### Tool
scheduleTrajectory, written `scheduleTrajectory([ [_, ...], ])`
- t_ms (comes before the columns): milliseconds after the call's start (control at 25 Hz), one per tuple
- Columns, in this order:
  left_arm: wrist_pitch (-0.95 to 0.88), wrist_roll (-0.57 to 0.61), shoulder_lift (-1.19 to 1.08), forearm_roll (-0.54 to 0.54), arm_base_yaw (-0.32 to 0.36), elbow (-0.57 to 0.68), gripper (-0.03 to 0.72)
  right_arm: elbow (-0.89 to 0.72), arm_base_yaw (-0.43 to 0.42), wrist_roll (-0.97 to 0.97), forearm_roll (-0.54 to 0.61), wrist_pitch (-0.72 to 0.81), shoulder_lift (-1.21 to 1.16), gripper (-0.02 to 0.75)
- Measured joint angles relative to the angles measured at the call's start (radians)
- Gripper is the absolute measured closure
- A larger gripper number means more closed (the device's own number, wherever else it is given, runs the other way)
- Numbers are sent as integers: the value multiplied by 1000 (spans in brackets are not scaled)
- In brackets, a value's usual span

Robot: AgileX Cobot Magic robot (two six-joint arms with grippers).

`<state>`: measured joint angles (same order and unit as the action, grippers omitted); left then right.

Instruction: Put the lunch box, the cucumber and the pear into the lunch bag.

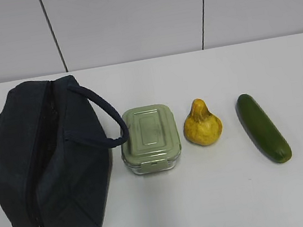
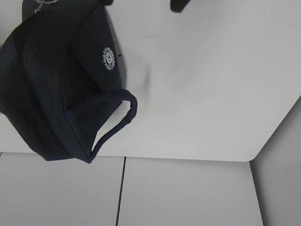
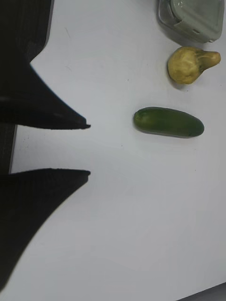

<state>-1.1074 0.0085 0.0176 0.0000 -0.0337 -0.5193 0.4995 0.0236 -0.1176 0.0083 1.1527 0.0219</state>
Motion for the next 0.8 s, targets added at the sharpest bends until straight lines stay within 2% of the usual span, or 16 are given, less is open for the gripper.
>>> scheduleTrajectory([
  [800,0,0,0,0,0,0,452,0,0,0,21,0,0,497],
])
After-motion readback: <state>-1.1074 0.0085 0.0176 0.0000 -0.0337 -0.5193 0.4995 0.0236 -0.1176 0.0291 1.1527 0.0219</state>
